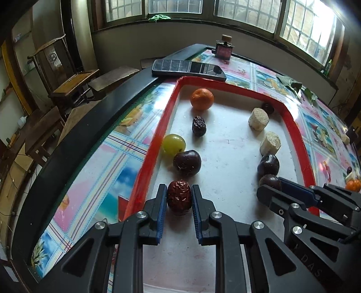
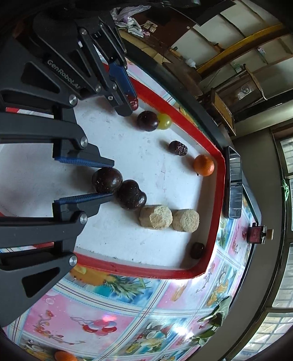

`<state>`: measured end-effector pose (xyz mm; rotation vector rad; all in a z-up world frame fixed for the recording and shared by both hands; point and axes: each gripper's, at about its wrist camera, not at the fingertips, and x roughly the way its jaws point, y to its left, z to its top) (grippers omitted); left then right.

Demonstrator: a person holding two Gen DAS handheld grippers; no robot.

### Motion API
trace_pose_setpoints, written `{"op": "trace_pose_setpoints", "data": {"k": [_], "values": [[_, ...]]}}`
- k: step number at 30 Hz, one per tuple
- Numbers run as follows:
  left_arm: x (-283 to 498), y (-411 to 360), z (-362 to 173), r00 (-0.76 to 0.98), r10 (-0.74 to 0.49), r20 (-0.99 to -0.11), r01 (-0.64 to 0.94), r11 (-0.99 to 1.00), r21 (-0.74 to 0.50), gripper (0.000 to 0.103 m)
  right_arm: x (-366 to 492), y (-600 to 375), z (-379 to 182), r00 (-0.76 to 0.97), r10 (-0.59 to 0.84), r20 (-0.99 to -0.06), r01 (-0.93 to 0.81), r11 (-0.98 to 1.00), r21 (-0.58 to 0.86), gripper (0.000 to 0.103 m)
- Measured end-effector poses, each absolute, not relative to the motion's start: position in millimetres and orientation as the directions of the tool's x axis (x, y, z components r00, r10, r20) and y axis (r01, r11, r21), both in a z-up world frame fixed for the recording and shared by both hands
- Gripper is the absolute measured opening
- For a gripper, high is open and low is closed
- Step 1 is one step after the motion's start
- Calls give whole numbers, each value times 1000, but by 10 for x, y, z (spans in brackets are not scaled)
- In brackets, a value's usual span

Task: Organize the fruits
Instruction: 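Lower the date and plum into the tray and open both grippers, then move both open grippers back to the fruit pile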

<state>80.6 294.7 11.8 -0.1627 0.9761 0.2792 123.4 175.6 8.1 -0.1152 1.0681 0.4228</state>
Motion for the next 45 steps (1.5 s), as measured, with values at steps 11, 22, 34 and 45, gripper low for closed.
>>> {"op": "trace_pose_setpoints", "data": {"k": [11,22,34,45], "values": [[800,2902,91,511,174,-842,-314,949,6,49,1237,1733,70,409,267,-873,-379,919,104,26],[647,2807,180,514,175,-840,-305,952,12,60,1172,1564,175,422,263,-868,-333,935,121,36],[361,2660,361,543,151,-826,-289,957,-14,60,817,1376,316,411,291,-864,-322,933,161,38],[209,2154,533,588,89,-804,-202,979,-39,62,348,775,494,438,324,-839,-245,941,235,46]]}}
